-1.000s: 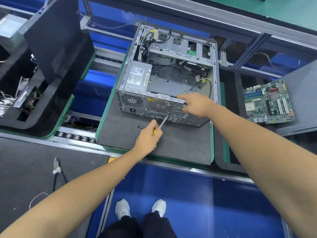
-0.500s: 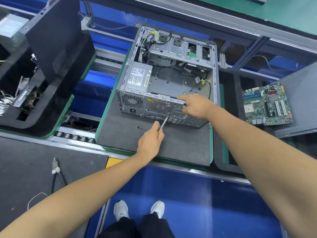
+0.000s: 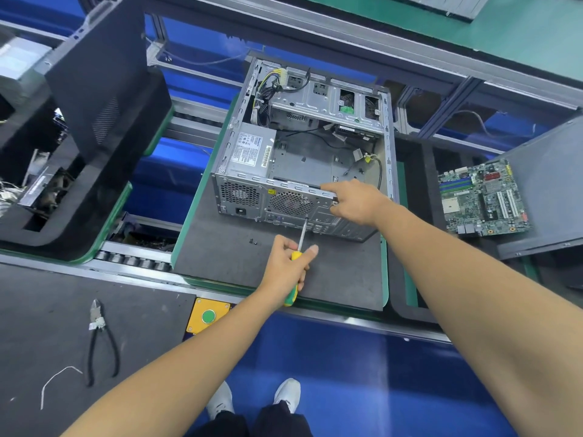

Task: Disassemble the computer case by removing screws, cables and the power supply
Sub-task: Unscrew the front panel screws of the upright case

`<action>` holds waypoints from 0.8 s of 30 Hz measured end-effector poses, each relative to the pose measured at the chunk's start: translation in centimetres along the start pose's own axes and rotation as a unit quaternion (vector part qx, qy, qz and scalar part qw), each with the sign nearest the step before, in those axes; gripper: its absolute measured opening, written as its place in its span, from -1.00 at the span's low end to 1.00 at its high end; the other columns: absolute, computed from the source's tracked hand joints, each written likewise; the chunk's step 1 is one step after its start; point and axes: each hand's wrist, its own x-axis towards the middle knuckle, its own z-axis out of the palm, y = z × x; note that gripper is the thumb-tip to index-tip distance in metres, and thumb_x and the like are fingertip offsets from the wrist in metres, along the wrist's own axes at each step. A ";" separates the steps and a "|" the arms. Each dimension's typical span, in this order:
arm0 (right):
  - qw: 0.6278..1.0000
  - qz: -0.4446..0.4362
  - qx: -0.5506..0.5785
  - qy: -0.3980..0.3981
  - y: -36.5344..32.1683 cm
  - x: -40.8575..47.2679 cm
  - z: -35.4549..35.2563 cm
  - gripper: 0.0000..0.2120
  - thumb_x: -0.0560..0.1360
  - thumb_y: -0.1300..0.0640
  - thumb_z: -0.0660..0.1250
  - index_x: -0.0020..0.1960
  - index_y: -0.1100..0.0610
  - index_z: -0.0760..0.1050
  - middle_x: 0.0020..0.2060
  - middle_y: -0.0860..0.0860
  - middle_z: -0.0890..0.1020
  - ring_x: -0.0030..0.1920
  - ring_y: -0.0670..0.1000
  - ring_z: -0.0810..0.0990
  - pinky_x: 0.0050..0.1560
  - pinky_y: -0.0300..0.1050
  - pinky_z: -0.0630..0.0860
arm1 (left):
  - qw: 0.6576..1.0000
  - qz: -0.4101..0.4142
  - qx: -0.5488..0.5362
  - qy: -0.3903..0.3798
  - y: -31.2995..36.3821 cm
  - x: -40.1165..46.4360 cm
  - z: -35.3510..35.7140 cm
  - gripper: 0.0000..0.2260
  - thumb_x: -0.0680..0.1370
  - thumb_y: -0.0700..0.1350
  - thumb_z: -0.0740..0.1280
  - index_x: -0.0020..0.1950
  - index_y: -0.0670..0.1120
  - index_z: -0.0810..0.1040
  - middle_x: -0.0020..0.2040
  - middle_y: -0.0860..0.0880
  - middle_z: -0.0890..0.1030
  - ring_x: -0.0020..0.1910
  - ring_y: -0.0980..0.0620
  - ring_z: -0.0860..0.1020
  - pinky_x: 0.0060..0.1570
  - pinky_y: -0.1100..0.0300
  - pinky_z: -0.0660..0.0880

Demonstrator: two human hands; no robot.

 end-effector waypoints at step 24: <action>1.000 -0.004 0.004 -0.005 -0.1 -0.1 -0.2 -0.38 0.52 0.10 0.29 0.56 -0.11 0.29 -0.43 -0.06 0.54 -0.33 -0.15 0.46 -0.37 -0.14 0.23 | 0.993 -0.035 -0.052 0.100 0.4 -2.4 3.1 -0.79 0.64 0.07 0.37 0.05 -0.07 0.62 -0.11 -0.05 0.66 -0.30 0.09 0.68 -0.23 0.07 0.60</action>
